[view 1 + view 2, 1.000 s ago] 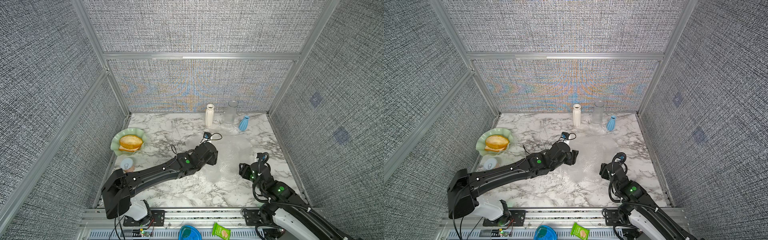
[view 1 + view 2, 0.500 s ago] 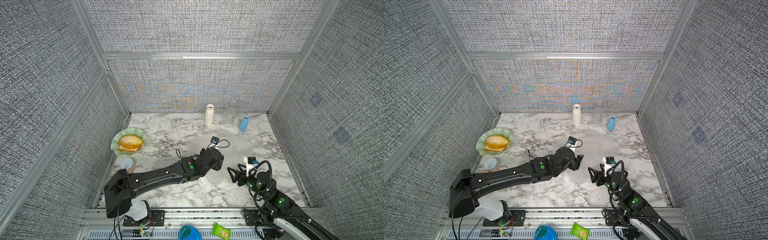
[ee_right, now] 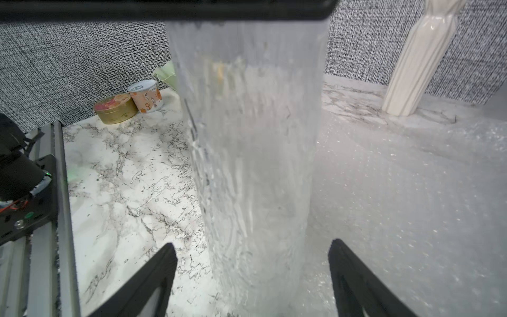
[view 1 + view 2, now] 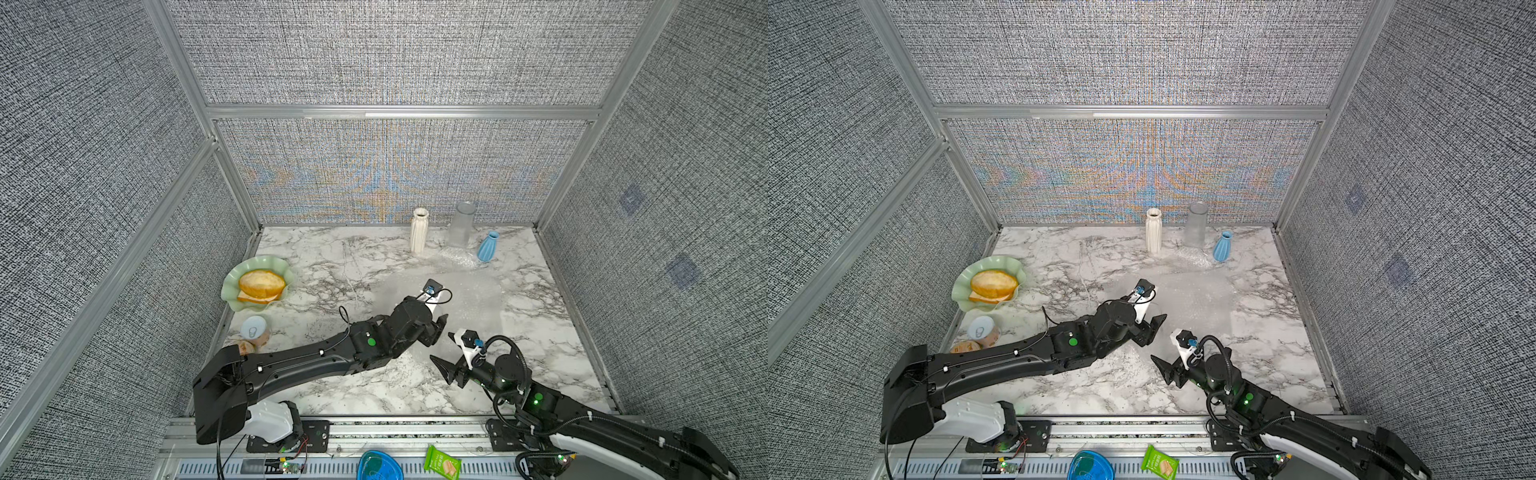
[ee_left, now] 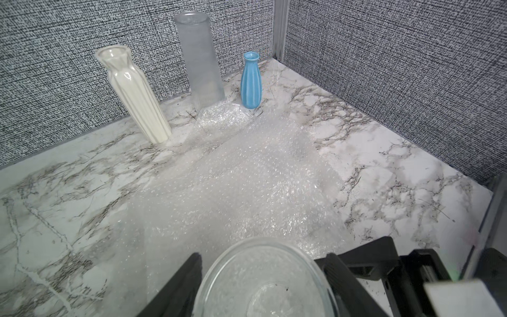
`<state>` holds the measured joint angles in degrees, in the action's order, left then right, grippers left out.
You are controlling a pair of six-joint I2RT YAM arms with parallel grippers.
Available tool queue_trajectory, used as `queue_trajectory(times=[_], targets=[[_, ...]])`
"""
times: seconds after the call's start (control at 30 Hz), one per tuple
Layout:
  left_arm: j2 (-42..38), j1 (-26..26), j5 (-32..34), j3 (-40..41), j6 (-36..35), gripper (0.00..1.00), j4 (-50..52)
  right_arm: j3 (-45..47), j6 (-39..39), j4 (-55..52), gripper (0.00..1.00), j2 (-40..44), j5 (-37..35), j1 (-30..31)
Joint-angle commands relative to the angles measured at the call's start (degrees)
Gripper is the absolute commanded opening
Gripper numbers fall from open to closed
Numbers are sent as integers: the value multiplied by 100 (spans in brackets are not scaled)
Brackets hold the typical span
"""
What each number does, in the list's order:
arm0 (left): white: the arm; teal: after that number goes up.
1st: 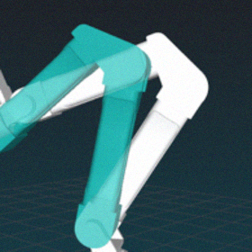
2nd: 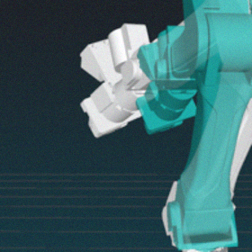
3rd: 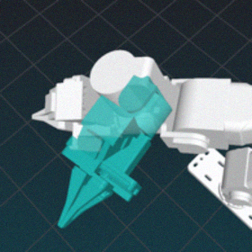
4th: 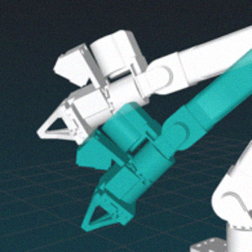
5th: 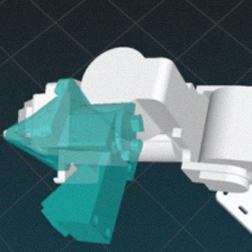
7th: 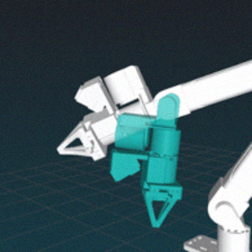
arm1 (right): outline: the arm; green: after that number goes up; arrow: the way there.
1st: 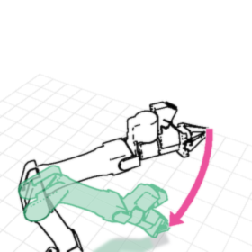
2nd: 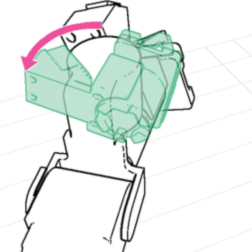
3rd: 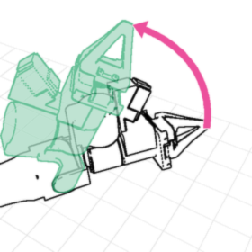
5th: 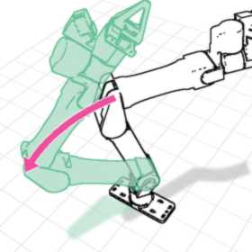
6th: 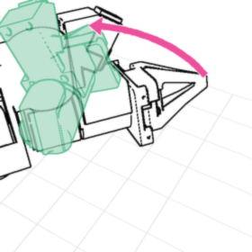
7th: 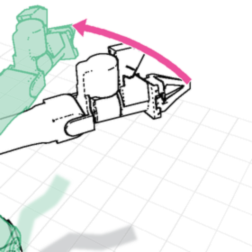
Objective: Unwrap the vase from the bubble wrap
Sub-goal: Pick up the vase from the bubble wrap.
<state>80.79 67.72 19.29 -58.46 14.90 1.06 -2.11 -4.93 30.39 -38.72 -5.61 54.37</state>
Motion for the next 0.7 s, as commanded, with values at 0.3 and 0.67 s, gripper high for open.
queue_trajectory(times=[0.3, 0.67], targets=[[-129, 10, -453, 301, -158, 56, -963, -45, 940, 2726, 85, -1683, -527, 132], [-286, 8, -532, 604, -81, 60, -1228, -176, 704, 4313, 82, -2931, -396, 129]])
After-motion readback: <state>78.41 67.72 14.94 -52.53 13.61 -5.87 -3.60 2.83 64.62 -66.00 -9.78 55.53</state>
